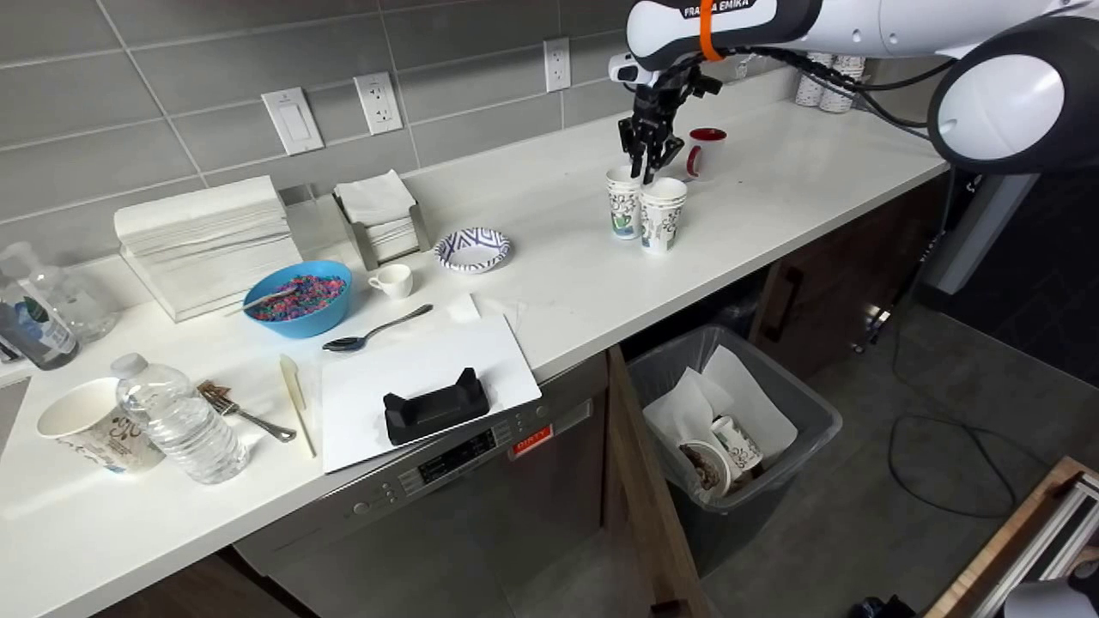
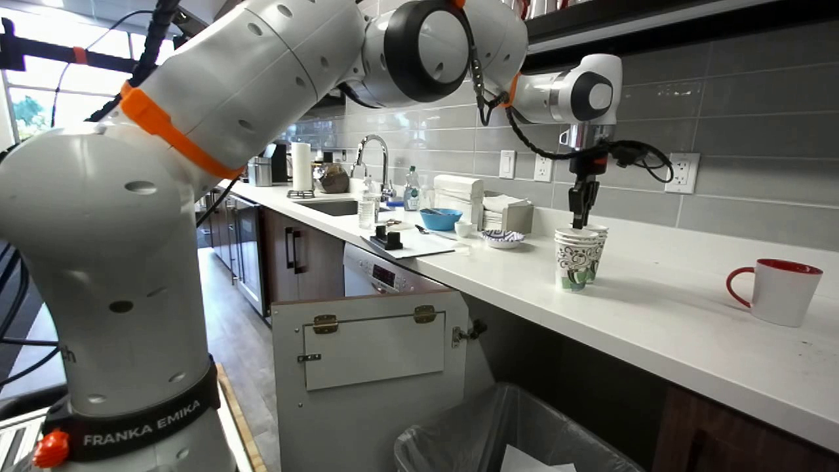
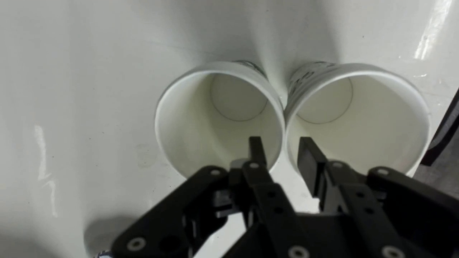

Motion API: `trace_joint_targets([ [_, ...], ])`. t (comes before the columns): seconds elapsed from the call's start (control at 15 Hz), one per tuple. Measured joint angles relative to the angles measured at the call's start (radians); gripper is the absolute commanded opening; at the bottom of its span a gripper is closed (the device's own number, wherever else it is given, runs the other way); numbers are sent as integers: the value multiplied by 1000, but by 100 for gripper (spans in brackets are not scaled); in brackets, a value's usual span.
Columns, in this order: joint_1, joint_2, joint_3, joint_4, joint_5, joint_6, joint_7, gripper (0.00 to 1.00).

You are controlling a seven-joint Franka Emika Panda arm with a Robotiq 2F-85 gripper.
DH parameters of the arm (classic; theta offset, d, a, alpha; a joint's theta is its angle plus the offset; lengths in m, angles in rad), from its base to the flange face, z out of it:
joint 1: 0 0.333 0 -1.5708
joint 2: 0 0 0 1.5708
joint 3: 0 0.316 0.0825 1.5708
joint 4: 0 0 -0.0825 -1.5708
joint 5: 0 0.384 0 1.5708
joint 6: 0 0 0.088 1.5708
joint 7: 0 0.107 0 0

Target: Simultaneously remove one cup from each stack

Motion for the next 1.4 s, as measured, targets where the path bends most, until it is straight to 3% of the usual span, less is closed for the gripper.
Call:
trace_joint_targets([
  [0.07,0,0,0,0,0,0,0,1],
  [0.33,0,2,0,0,0,-3,2,1],
  [0.47,-1,2,-1,0,0,-4,2,2],
  [0.67,-1,2,-4,0,0,-4,2,14],
  [0.8,-1,2,-5,0,0,-4,2,9],
  [0.93,-1,2,-6,1,0,-4,2,10],
  [1.07,0,1,-6,2,0,-4,2,1],
  [1.4,1,1,-6,4,0,-4,3,0],
])
